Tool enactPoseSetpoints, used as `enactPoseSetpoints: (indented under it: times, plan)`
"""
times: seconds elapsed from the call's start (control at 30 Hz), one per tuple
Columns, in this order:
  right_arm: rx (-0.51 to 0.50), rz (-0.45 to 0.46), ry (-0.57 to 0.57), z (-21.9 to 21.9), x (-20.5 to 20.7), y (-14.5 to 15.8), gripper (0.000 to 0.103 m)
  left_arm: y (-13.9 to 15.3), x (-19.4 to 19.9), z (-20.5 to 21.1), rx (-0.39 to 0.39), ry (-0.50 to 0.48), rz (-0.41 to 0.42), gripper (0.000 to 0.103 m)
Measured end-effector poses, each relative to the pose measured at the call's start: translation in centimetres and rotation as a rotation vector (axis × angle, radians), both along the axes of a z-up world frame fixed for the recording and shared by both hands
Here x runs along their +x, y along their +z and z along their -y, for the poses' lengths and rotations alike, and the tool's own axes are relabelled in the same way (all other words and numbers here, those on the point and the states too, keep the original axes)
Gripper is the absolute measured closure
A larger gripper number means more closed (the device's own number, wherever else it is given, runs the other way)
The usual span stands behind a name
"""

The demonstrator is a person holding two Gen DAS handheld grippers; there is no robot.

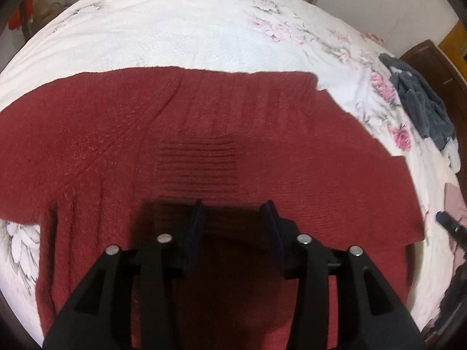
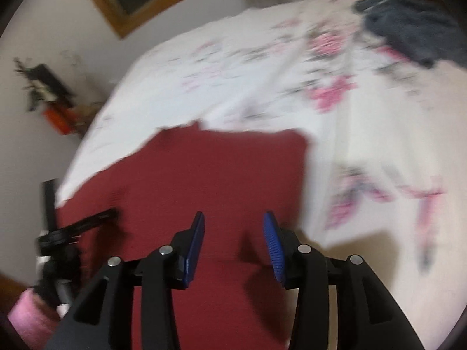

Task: Fold small clothes

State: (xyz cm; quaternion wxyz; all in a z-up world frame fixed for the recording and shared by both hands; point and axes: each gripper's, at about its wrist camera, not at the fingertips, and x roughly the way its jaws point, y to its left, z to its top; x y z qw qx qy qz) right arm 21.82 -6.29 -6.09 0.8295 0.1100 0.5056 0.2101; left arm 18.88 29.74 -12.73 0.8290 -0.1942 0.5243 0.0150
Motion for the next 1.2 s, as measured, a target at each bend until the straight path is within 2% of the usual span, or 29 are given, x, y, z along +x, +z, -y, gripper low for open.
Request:
enactPoseSetpoints:
  times: [0.07,0.13,0.23,0.3,0.4,0.5,0.63,0.7,0.8,0.93,1.07,1.2]
  plan:
    - [0.017,-0.040,0.031,-1.6,0.3,-0.9,0.060,0.4,0.0,0.6,-0.005,-0.013,0.004,0.057]
    - [-0.052,-0.059,0.021,-2.2,0.5,-2.3,0.060,0.4,0.2,0.9,0.011,-0.032,-0.003,0.054]
    - [-0.106,-0.108,-0.029,-0.7,0.5,-4.5,0.061,-0.3,0.2,0.4,0.042,-0.032,-0.012,0.055]
    - [-0.098,-0.140,-0.031,0.2,0.1,-6.1,0.065,-1.0,0.2,-0.1,0.035,-0.035,-0.016,0.055]
    - [-0.121,-0.132,-0.015,-0.1,-0.2,-7.4,0.065,-1.5,0.3,0.3,0.066,-0.057,-0.007,0.055]
    - [-0.148,-0.134,-0.020,-0.6,0.0,-7.2,0.062,-1.4,0.4,0.6,0.095,-0.070,-0.012,0.055]
    - [-0.091,-0.116,-0.038,-0.7,-0.8,-4.6,0.058,0.5,-0.6,-1.2,0.009,-0.020,0.000,0.054]
    - [-0.061,-0.082,-0.020,-1.2,-1.7,-2.6,0.056,1.6,-1.8,-2.2,0.014,-0.004,0.025,0.053]
    - [-0.023,-0.067,0.022,-2.6,-2.4,-0.9,0.054,3.1,-4.7,-5.1,0.027,0.037,0.057,0.047]
    - [-0.005,-0.079,0.104,-6.2,-2.9,-0.2,0.051,3.6,-9.3,-11.2,0.050,0.147,0.048,0.044]
    - [-0.009,-0.098,0.154,-9.0,-3.4,-0.9,0.049,3.3,-13.3,-17.0,0.061,0.263,0.019,0.044]
    - [-0.022,-0.120,0.195,-11.7,-3.8,-2.1,0.049,2.9,-16.7,-22.5,0.019,0.387,0.019,0.044]
